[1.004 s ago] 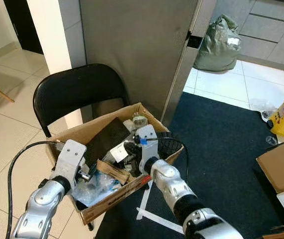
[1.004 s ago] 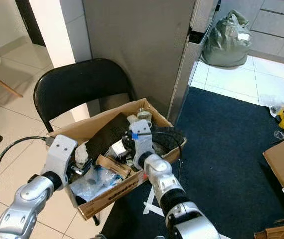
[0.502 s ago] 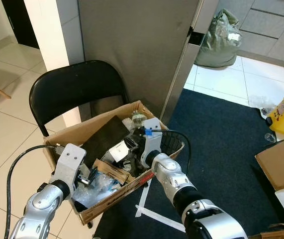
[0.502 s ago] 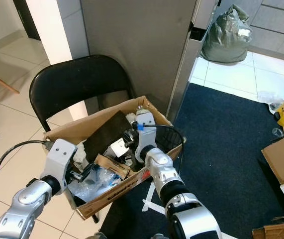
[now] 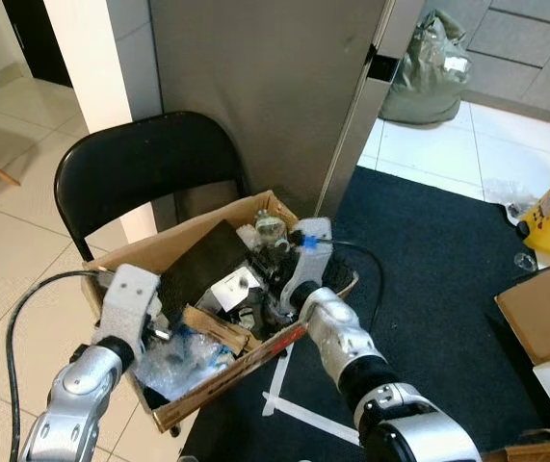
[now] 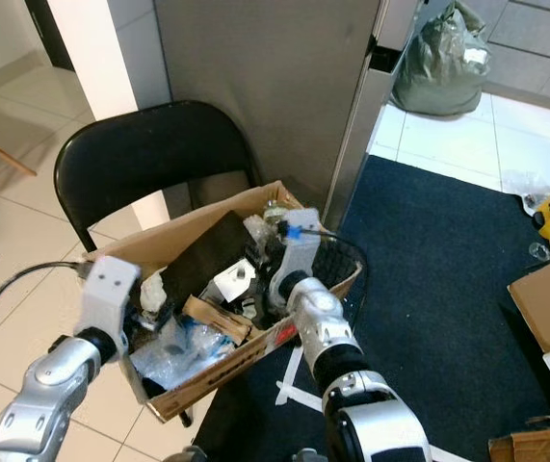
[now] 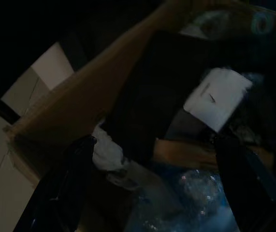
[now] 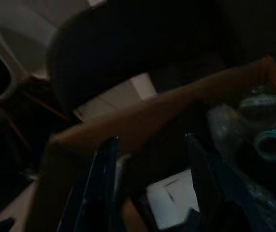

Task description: Picking trash to rubbish bin

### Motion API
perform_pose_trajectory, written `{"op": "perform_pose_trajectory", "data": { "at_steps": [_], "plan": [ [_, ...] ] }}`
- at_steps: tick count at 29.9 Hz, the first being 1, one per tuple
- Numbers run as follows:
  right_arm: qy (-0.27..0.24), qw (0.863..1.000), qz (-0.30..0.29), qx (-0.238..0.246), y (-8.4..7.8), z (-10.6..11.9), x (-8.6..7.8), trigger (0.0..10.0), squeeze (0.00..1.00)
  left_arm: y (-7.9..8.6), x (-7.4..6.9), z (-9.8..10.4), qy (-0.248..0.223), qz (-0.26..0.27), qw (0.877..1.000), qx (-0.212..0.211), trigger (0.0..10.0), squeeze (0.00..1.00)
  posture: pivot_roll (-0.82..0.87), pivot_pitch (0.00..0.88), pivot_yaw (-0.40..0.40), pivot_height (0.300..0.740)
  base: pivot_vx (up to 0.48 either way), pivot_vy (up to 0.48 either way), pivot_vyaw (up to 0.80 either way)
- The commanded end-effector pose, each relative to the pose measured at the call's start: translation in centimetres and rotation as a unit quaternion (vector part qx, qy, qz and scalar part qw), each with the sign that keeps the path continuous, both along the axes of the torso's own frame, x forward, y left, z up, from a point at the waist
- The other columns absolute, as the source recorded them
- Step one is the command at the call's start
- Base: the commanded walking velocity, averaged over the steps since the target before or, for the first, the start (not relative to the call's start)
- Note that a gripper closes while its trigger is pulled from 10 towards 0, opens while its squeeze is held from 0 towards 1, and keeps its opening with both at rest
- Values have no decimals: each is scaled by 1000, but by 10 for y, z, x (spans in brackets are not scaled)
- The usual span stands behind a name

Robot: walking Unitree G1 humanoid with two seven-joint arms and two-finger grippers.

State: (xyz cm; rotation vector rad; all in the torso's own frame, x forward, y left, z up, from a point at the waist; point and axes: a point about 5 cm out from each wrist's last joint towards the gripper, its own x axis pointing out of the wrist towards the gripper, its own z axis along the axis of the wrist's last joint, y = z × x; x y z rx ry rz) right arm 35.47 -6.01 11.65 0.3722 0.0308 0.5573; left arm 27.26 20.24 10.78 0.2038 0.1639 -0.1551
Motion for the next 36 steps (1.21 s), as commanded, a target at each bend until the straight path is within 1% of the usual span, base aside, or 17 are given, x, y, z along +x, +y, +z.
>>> {"op": "perform_pose_trajectory", "data": {
  "at_steps": [1, 4, 5, 6, 8, 9, 10, 11, 12, 15, 16, 17, 18, 20, 21, 26, 36],
  "plan": [
    [24, 999, 23, 31, 13, -12, -11, 10000, 1000, -2, 0, -1, -5, 4, 1000, -10, 10000, 0, 27, 165, -54, 740, 0, 0, 0],
    [16, 999, 39, 23, 20, -11, -14, 10000, 1000, -4, 2, -1, -6, 4, 1000, -9, 10000, 0, 29, 165, -55, 740, 0, 0, 0],
    [9, 999, 39, 3, 24, -10, -14, 10000, 1000, -6, 4, 2, -12, 6, 1000, -10, 10000, 0, 43, 160, -61, 740, 0, 0, 0],
    [6, 1000, 21, -10, 21, -11, -12, 10000, 282, -6, 4, 3, -17, 12, 1000, -11, 10000, 0, 46, 160, -61, 740, 0, 0, 0],
    [6, 1000, 8, -17, 18, -12, -11, 10000, 282, -5, 5, 4, -21, 18, 1000, -12, 10000, 0, 46, 160, -61, 740, 0, 0, 0],
    [7, 999, -20, -30, 11, -13, -9, 10000, 0, -4, 5, 6, -27, 26, 999, -9, 10000, 0, 46, 160, -61, 740, 0, 0, 0],
    [6, 997, -61, -37, -6, -13, -8, 10000, 0, 0, 4, 8, -38, 47, 998, -5, 10000, 0, 40, 161, -54, 740, 0, 0, 0],
    [-2, 996, -77, -42, -15, -13, -9, 10000, 0, 3, 3, 9, -44, 60, 997, -8, 10000, 0, 38, 159, -51, 740, 0, 0, 0],
    [-8, 995, -83, -45, -19, -12, -10, 10000, 0, 4, 2, 10, -47, 68, 997, -11, 10000, 0, 37, 158, -50, 740, 0, 0, 0],
    [-29, 991, -123, -54, -46, -12, -18, 10000, 0, 7, -4, 13, -49, 94, 994, -38, 10000, 0, 29, 158, -38, 740, 0, 0, 0],
    [-29, 991, -123, -54, -46, -12, -18, 10000, 0, 7, -4, 13, -49, 94, 994, -38, 10000, 0, 29, 158, -38, 740, 0, 0, 0],
    [-28, 988, -139, -61, -59, -16, -23, 10000, 0, 7, -7, 15, -51, 106, 992, -53, 10000, 0, 25, 157, -33, 740, 0, 0, 0],
    [-28, 988, -139, -61, -59, -16, -23, 10000, 0, 7, -7, 15, -51, 106, 992, -53, 10000, 0, 25, 157, -33, 740, 0, 0, 0],
    [-22, 984, -162, -72, -77, -22, -33, 10000, 0, 6, -9, 17, -58, 117, 989, -69, 10000, 0, 22, 157, -31, 740, 0, 0, 0],
    [-22, 984, -162, -72, -77, -22, -33, 10000, 0, 6, -9, 17, -58, 117, 989, -69, 10000, 0, 22, 157, -31, 740, 0, 0, 0],
    [-16, 976, -194, -95, -94, -30, -47, 10000, 0, 2, -4, 14, -56, 124, 987, -80, 10000, 0, -5, 152, -19, 740, 0, 0, 0],
    [-2, 973, -208, -97, -96, -32, -54, 10000, 0, -1, -5, 13, -51, 123, 988, -81, 10000, 0, -1, 142, -28, 740, 0, 0, 0]
  ]
}}
